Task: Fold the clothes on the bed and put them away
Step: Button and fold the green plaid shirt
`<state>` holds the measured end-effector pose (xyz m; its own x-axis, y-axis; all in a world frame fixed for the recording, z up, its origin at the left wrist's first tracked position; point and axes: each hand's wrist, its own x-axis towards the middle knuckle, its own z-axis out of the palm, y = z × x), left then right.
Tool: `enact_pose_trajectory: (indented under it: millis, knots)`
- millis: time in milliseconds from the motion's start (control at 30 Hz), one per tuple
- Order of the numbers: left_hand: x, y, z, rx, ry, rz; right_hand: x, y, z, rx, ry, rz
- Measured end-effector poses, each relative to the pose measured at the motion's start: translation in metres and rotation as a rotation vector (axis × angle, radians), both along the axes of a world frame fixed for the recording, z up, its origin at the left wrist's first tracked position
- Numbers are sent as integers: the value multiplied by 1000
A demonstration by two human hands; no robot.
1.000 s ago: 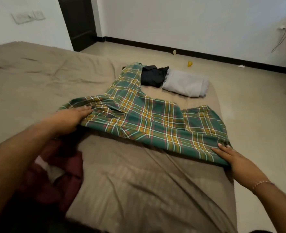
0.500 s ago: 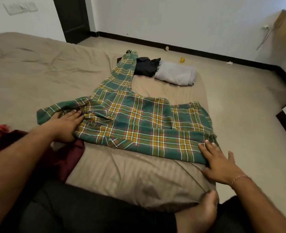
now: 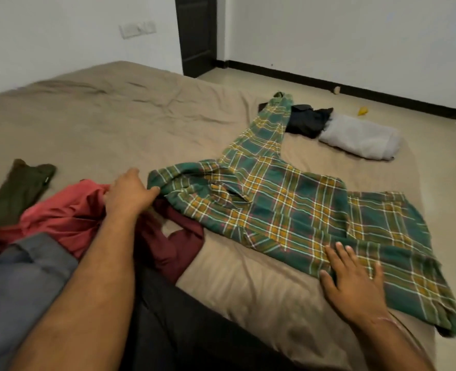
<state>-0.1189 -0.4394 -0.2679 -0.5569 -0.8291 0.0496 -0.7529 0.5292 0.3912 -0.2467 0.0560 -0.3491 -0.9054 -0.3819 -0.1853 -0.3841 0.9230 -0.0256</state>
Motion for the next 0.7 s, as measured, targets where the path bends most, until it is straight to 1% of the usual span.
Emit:
enact_pose_trajectory:
  millis: [33, 100, 233, 267, 300, 333, 367, 433, 500, 533, 567, 600, 667, 700]
  knots:
    - [-1, -2, -5, 63, -36, -7, 0, 0, 0, 2, -6, -1]
    - [-12, 0, -11, 104, -23, -11, 1, 2, 0, -3, -2, -3]
    - [-32, 5, -27, 213, 113, 58, 1, 2, -1, -24, -15, 9]
    - [-34, 7, -32, 228, 134, 74, 1, 4, -2, -23, -14, 13]
    - [-34, 7, -33, 203, 168, 106, 1, 5, -3, -17, -10, 15]
    - [-35, 9, -30, 132, 230, 140, 2, 6, -3, -13, -6, 19]
    - [-35, 11, -23, 40, 333, 157, 2, 7, -4, -11, 1, 23]
    - [-36, 15, -1, -89, 625, 110, 2, 6, -5, -20, 1, 22]
    - [-35, 21, 27, -128, 889, 18, 2, 6, -5, -25, 10, 17]
    - [-33, 22, 41, -129, 955, -25, 2, 6, -6, -15, 13, 17]
    - [-33, 24, 55, -119, 942, -61, 3, 7, -6, -5, 36, 18]
    - [-33, 21, 69, -124, 855, -91, 4, 5, -6, 4, 40, 17]
    - [-34, 21, 93, -99, 530, -137, 7, 4, -3, 7, 52, 10]
    - [-33, 26, 104, 4, 487, -150, 6, 4, -3, 14, 52, 5]
